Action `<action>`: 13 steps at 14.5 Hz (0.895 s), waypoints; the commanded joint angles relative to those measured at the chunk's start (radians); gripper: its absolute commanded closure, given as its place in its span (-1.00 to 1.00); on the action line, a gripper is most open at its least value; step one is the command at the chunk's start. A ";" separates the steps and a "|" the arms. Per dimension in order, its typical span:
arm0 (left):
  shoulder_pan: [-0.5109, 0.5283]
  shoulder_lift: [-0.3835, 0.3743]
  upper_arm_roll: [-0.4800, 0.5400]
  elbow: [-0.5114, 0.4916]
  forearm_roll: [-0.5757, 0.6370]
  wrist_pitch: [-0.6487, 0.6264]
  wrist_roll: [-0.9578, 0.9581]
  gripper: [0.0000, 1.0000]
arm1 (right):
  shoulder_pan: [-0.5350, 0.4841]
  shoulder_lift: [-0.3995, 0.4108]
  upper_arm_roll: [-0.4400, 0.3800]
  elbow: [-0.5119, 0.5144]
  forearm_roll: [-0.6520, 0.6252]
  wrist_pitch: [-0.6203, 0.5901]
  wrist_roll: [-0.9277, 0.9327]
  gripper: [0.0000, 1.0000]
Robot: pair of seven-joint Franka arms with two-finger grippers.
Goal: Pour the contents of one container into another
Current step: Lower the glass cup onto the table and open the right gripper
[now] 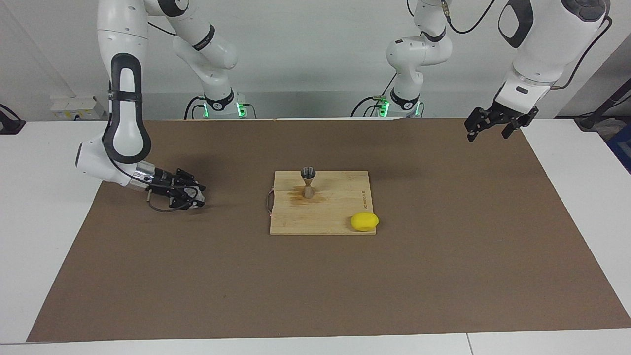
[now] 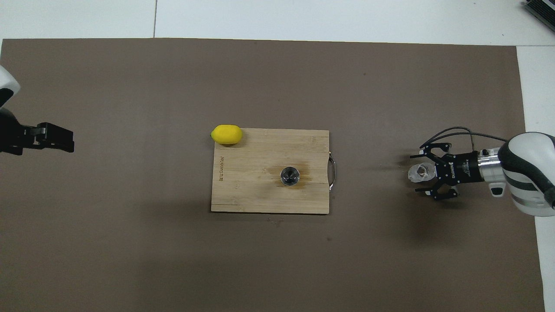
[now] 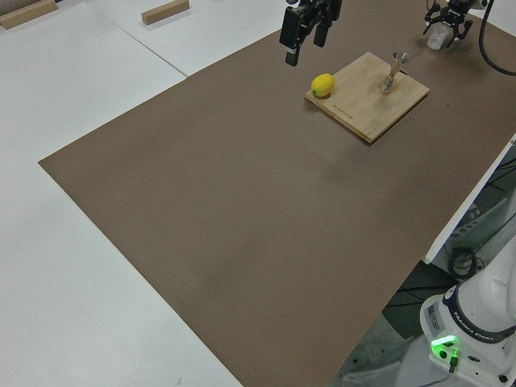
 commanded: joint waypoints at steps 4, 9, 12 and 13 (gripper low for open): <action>0.013 -0.027 -0.013 -0.031 0.009 0.003 -0.013 -1.00 | 0.003 -0.130 0.006 -0.033 0.011 0.007 0.073 -1.00; 0.013 -0.028 -0.015 -0.033 0.009 0.003 -0.012 -1.00 | 0.102 -0.230 0.008 -0.025 -0.312 0.005 0.053 -1.00; 0.013 -0.028 -0.015 -0.033 0.009 0.004 -0.012 -1.00 | 0.243 -0.275 0.008 -0.022 -0.550 0.001 -0.049 -1.00; 0.013 -0.028 -0.013 -0.036 0.009 0.004 -0.012 -1.00 | 0.271 -0.285 0.008 -0.022 -0.593 -0.001 -0.082 -1.00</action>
